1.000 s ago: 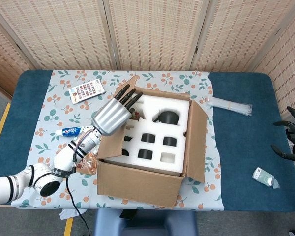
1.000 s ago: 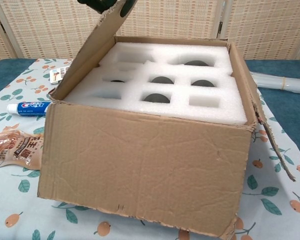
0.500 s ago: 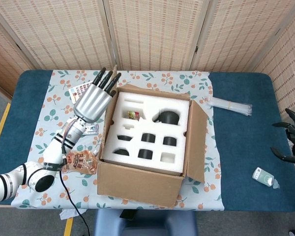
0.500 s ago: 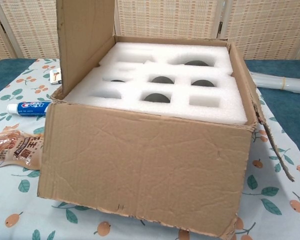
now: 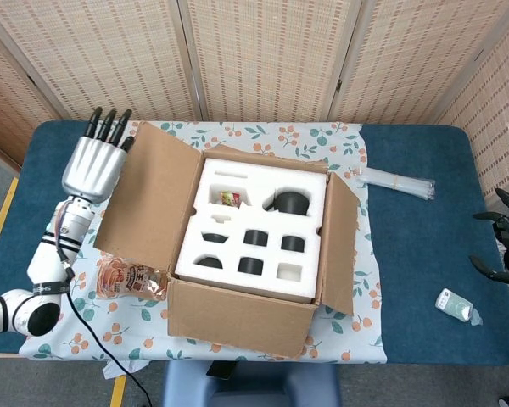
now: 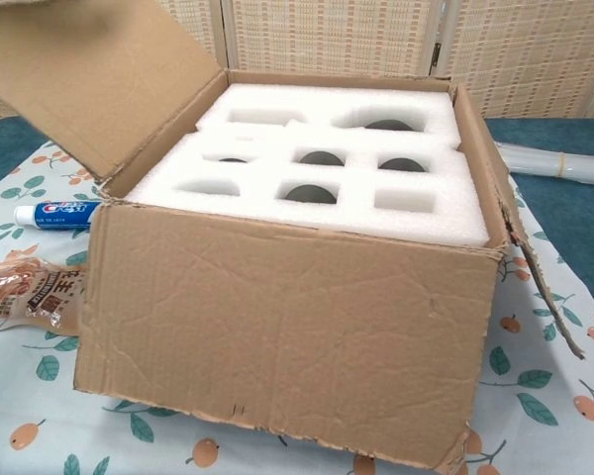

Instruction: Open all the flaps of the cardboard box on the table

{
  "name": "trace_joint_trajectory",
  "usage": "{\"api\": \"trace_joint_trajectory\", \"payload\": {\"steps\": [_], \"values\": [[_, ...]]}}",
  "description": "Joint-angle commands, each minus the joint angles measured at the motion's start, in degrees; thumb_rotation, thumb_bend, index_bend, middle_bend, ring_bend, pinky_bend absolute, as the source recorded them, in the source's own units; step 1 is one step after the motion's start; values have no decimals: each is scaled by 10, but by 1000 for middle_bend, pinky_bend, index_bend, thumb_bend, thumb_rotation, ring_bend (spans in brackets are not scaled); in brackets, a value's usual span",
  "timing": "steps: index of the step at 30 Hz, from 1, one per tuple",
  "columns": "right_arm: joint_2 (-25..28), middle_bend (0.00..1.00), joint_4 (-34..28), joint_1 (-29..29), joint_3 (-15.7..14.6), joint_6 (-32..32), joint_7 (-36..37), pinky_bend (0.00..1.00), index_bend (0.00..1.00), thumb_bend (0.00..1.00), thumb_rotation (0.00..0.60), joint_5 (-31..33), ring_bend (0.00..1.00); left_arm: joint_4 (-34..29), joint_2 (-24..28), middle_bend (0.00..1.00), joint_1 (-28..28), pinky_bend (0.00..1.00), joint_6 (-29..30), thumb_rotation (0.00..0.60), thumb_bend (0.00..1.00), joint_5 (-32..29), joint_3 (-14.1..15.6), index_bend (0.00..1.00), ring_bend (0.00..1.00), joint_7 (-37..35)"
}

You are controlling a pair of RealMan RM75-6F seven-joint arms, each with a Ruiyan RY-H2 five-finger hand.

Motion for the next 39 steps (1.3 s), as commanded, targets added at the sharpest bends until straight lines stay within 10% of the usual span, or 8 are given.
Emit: {"api": "trace_joint_trajectory", "payload": {"steps": [1, 12, 23, 39], "values": [[-1, 0, 0, -1, 1, 2, -4, 0, 248, 338, 600, 2, 0, 9, 19, 0, 45, 0, 32, 600, 1000, 5, 3, 326, 0, -61], [-22, 0, -23, 5, 20, -23, -126, 0, 235, 338, 600, 65, 0, -10, 53, 0, 183, 0, 92, 600, 963, 95, 50, 165, 0, -239], [-46, 0, -61, 18, 23, -51, -250, 0, 138, 338, 600, 94, 0, -28, 67, 0, 321, 0, 173, 600, 420, 143, 98, 0, 0, -374], [-104, 0, -119, -19, 21, 20, -448, 0, 97, 338, 600, 131, 0, 77, -8, 0, 454, 0, 260, 600, 409, 207, 117, 0, 0, -512]]}}
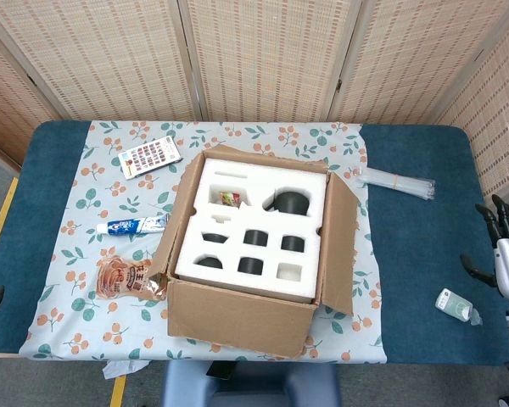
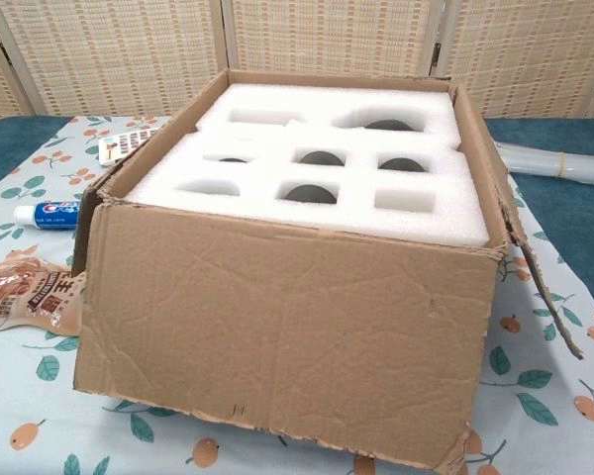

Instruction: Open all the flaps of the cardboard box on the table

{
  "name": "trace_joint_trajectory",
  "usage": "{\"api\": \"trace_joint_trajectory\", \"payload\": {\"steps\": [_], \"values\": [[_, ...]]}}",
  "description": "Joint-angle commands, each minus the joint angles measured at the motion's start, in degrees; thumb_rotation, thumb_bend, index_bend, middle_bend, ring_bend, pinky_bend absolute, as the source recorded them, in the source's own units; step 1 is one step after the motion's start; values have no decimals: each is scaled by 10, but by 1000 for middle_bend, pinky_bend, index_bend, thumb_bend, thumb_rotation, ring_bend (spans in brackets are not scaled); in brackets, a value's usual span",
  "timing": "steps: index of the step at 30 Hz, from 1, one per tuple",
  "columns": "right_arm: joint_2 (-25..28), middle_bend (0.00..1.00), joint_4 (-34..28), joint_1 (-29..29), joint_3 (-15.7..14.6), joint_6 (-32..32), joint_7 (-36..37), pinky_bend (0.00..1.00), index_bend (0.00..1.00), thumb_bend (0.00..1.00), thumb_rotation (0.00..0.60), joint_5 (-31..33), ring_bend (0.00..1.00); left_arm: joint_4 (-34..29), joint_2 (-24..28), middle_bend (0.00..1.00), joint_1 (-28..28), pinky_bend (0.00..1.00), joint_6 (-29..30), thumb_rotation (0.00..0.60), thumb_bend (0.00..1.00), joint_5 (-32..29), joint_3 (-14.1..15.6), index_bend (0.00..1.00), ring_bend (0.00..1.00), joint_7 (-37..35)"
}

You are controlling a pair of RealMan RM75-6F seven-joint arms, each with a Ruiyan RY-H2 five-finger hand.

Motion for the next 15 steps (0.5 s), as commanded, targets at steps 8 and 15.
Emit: {"api": "trace_joint_trajectory", "payload": {"steps": [8, 15], "values": [[-19, 0, -33, -24, -16, 24, -49, 0, 97, 338, 600, -7, 0, 47, -15, 0, 20, 0, 1, 600, 410, 64, -1, 0, 0, -58], [-14, 0, -38, -28, -16, 12, -33, 0, 97, 338, 600, -3, 0, 46, -19, 0, 26, 0, 1, 600, 410, 90, -1, 0, 0, -54]]}}
